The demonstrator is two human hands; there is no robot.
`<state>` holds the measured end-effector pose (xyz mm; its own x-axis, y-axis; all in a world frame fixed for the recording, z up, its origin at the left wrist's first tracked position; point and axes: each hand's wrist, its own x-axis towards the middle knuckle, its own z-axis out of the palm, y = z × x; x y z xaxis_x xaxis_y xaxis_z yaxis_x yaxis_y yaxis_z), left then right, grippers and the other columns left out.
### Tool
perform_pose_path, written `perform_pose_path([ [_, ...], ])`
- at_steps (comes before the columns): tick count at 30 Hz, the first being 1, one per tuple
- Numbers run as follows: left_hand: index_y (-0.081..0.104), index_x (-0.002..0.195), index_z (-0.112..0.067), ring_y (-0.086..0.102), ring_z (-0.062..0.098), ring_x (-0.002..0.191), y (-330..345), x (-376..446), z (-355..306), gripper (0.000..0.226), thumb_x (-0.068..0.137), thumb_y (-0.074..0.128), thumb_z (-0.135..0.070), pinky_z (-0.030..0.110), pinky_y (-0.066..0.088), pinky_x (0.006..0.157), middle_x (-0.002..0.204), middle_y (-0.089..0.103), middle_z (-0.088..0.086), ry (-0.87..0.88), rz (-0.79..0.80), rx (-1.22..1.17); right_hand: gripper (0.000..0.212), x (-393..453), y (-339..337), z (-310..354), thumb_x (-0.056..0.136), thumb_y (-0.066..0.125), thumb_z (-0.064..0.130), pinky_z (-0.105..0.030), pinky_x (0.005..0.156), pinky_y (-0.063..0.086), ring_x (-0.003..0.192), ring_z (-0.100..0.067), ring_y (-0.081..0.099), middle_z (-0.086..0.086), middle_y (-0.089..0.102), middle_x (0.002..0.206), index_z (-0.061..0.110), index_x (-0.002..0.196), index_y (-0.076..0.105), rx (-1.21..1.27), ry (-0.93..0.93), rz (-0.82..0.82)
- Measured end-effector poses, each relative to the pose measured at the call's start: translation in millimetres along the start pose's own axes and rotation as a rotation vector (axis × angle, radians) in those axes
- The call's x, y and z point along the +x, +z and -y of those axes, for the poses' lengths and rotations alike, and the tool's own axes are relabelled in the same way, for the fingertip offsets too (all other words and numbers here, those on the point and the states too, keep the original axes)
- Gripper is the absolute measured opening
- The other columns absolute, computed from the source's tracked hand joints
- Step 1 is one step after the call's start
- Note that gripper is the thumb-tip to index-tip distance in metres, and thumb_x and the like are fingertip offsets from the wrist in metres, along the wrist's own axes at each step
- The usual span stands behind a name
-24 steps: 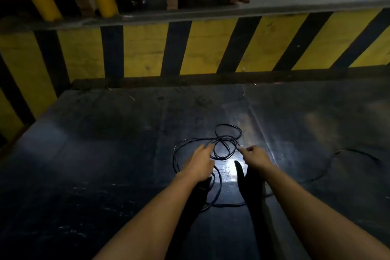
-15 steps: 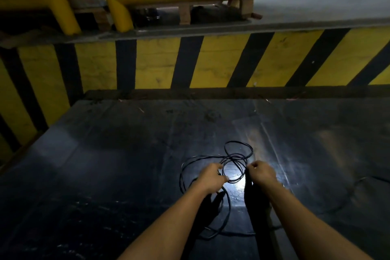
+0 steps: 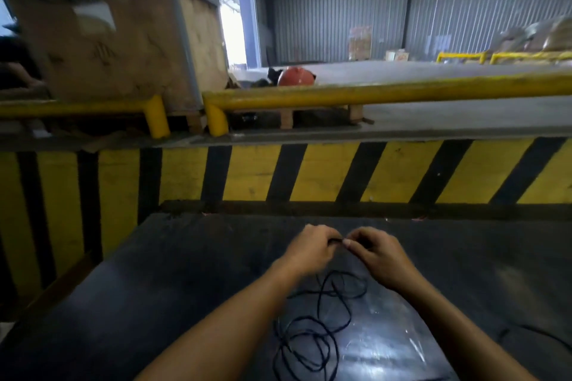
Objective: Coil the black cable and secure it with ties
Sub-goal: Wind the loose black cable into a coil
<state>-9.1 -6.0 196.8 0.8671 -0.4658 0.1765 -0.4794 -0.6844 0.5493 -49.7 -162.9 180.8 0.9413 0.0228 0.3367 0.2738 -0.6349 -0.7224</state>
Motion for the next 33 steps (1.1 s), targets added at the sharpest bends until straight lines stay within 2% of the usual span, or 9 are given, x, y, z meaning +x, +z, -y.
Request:
perform_pose_path([
  [8, 0.066, 0.084, -0.01, 0.07, 0.019, 0.073, -94.2, -24.3, -81.3, 0.019, 0.094, 0.052, -0.018, 0.033, 0.06, 0.062, 0.083, 0.068, 0.009, -0.076, -0.06, -0.299, 0.022, -29.8, -28.4, 66.9, 0.086, 0.063, 0.034, -0.022, 0.078, 0.051, 0.092, -0.001, 0.062, 0.012, 0.066, 0.097, 0.023, 0.105, 0.061, 0.234, -0.014, -0.027],
  [12, 0.06, 0.105, -0.01, 0.069, 0.016, 0.068, -118.0, -48.1, -107.0, 0.015, 0.095, 0.05, -0.016, 0.032, 0.06, 0.058, 0.086, 0.066, 0.009, -0.137, -0.122, -0.58, 0.016, -56.0, -18.4, 91.9, 0.094, 0.052, 0.027, -0.029, 0.067, 0.043, 0.074, -0.005, 0.058, 0.002, 0.064, 0.08, 0.017, 0.086, 0.062, 0.095, -0.188, -0.003],
  [17, 0.022, 0.144, -0.027, 0.064, 0.02, 0.097, -145.8, -88.4, -100.5, 0.07, 0.087, 0.061, -0.019, 0.029, 0.052, 0.067, 0.119, 0.061, 0.009, -0.073, -0.34, 0.133, 0.024, -61.8, -46.4, 132.6, 0.096, 0.047, 0.026, -0.024, 0.077, 0.045, 0.092, -0.012, 0.063, -0.001, 0.071, 0.101, 0.015, 0.107, 0.066, -0.167, -0.38, 0.089],
  [19, 0.022, 0.146, -0.03, 0.048, 0.024, 0.125, -157.1, -104.4, -89.2, 0.075, 0.085, 0.064, -0.02, 0.035, 0.047, 0.092, 0.145, 0.042, 0.008, 0.007, -0.265, 0.241, 0.025, -58.7, -57.6, 147.6, 0.096, 0.047, 0.027, -0.026, 0.079, 0.047, 0.095, -0.016, 0.063, -0.002, 0.07, 0.104, 0.016, 0.11, 0.064, -0.32, -0.457, 0.133],
  [22, 0.057, 0.126, -0.026, 0.023, 0.023, 0.143, -170.1, -128.6, -76.2, 0.039, 0.09, 0.054, -0.04, 0.039, 0.027, 0.11, 0.158, 0.02, 0.005, 0.044, -0.06, 0.192, 0.021, -52.2, -72.9, 168.5, 0.095, 0.047, 0.028, -0.037, 0.082, 0.052, 0.09, -0.015, 0.063, -0.001, 0.07, 0.099, 0.02, 0.104, 0.064, -0.444, -0.486, 0.129],
  [24, 0.07, 0.102, -0.029, 0.037, 0.02, 0.134, -173.4, -143.3, -71.7, 0.048, 0.083, 0.045, -0.065, 0.04, 0.035, 0.104, 0.147, 0.041, 0.001, -0.004, 0.068, 0.107, 0.019, -47.5, -79.1, 180.0, 0.094, 0.048, 0.029, -0.04, 0.083, 0.052, 0.089, -0.013, 0.063, 0.001, 0.069, 0.097, 0.022, 0.103, 0.064, -0.496, -0.487, 0.142],
  [27, 0.066, 0.068, -0.032, 0.062, 0.013, 0.078, -178.6, -161.8, -72.5, 0.047, 0.075, 0.047, -0.074, 0.032, 0.048, 0.072, 0.08, 0.066, -0.006, 0.028, 0.159, 0.051, 0.02, -41.6, -79.3, 195.9, 0.094, 0.048, 0.031, -0.04, 0.087, 0.05, 0.092, -0.014, 0.063, 0.003, 0.07, 0.1, 0.024, 0.105, 0.064, -0.565, -0.491, 0.162],
  [30, 0.064, 0.061, -0.027, 0.069, 0.015, 0.085, -183.4, -166.8, -72.1, 0.046, 0.089, 0.044, -0.057, 0.037, 0.052, 0.085, 0.085, 0.075, -0.003, 0.108, 0.298, -0.164, 0.016, -42.4, -71.8, 203.0, 0.093, 0.048, 0.031, -0.037, 0.083, 0.052, 0.086, -0.011, 0.062, 0.004, 0.069, 0.093, 0.025, 0.098, 0.063, -0.517, -0.459, 0.141],
  [33, 0.065, 0.066, -0.026, 0.07, 0.021, 0.09, -189.4, -171.3, -77.9, 0.042, 0.091, 0.044, -0.053, 0.029, 0.055, 0.074, 0.091, 0.076, 0.007, 0.151, 0.419, -0.614, 0.014, -54.8, -57.4, 198.2, 0.094, 0.047, 0.028, -0.037, 0.077, 0.056, 0.079, -0.01, 0.062, 0.003, 0.066, 0.087, 0.025, 0.091, 0.061, -0.367, -0.304, 0.145],
])
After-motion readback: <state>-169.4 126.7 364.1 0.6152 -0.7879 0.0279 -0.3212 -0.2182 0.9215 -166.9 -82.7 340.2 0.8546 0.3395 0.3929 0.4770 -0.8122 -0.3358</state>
